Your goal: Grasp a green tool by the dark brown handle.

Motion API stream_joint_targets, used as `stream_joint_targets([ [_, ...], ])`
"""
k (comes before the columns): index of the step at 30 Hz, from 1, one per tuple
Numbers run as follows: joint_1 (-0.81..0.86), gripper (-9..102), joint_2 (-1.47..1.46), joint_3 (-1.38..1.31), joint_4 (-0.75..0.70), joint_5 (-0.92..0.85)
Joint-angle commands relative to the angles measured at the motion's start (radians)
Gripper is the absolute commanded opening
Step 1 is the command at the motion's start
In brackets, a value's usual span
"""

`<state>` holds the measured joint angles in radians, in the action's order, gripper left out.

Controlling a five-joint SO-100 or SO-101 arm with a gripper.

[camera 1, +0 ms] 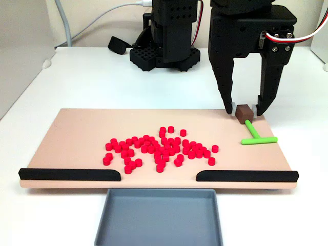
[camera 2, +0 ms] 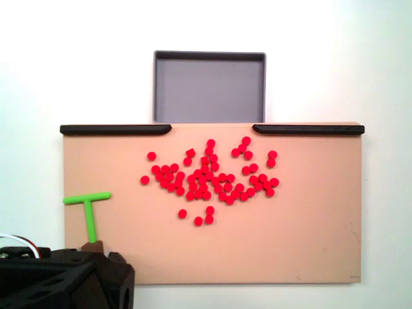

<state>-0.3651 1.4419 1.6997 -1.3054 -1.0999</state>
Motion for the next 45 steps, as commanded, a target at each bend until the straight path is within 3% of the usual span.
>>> stream_joint_targets([
  [1, -0.012, 13, 0.005, -0.025, -0.002, -0.005],
  [15, -0.020, 9, 0.005, -0.025, -0.002, -0.008],
  [19, -0.025, 0, 0.006, -0.025, -0.002, -0.008],
  [37, -0.006, 0, 0.098, -0.025, -0.015, -0.018],
  [45, 0.150, 0, 0.258, -0.025, -0.153, -0.284],
])
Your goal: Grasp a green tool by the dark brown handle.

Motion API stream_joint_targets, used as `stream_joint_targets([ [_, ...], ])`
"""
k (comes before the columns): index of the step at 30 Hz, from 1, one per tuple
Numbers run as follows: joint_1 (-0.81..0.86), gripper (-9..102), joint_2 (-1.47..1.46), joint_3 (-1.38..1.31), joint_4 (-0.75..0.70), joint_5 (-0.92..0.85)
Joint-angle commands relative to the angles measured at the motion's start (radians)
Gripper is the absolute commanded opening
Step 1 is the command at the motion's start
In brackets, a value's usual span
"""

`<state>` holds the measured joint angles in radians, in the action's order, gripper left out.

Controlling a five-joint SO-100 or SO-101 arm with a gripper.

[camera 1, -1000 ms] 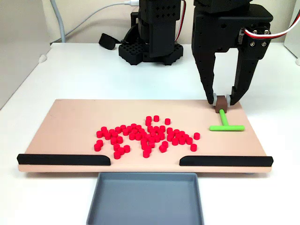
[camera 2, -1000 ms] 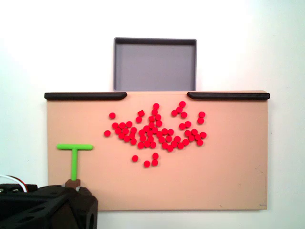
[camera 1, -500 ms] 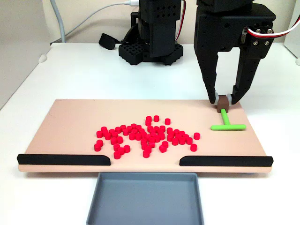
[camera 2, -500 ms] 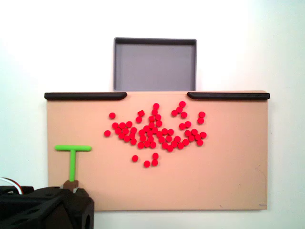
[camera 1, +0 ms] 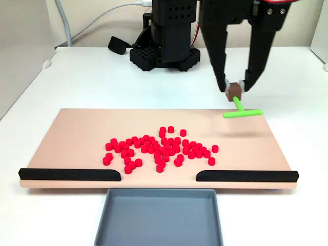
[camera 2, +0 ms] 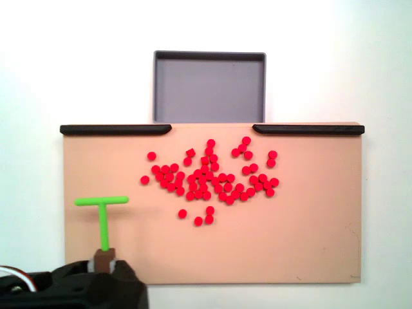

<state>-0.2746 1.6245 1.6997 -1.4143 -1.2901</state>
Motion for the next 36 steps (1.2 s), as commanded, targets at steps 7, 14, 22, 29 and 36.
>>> stream_joint_targets([
  [7, 0.259, 0, 0.132, -0.055, -0.103, -0.291],
  [14, 0.390, 0, 0.132, -0.057, -0.098, -0.403],
  [22, 0.402, 0, 0.092, -0.057, -0.094, -0.376],
  [29, 0.396, 0, 0.110, -0.043, -0.101, -0.301],
  [36, 0.356, 0, 0.118, -0.038, -0.103, -0.291],
])
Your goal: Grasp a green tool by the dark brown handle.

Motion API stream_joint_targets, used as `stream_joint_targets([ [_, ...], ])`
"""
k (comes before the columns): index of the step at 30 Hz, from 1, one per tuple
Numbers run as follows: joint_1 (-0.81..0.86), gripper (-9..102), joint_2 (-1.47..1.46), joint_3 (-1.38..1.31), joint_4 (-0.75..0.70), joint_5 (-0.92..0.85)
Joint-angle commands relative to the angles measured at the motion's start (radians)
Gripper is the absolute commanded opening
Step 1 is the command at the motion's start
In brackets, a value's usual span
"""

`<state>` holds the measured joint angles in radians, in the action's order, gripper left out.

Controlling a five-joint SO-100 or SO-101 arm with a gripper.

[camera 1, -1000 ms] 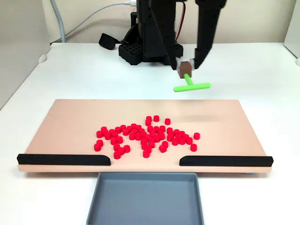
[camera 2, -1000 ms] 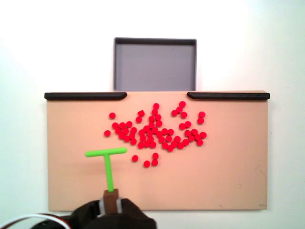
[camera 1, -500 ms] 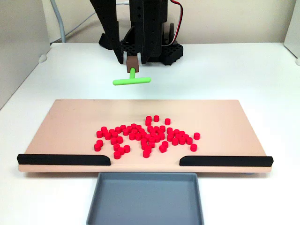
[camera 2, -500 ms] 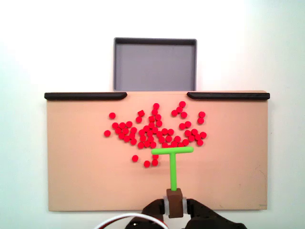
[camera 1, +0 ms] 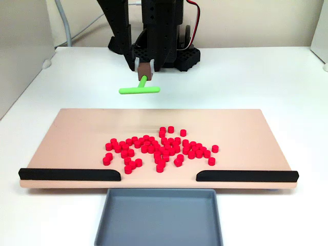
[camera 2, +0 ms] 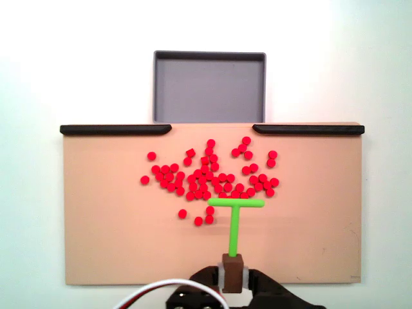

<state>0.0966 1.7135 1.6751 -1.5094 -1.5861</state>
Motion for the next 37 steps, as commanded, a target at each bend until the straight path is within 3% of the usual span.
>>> stream_joint_targets([
  [1, -0.017, 0, 0.029, -0.014, -0.008, 0.005],
  [37, -0.048, 0, 0.028, -0.014, -0.008, 0.072],
])
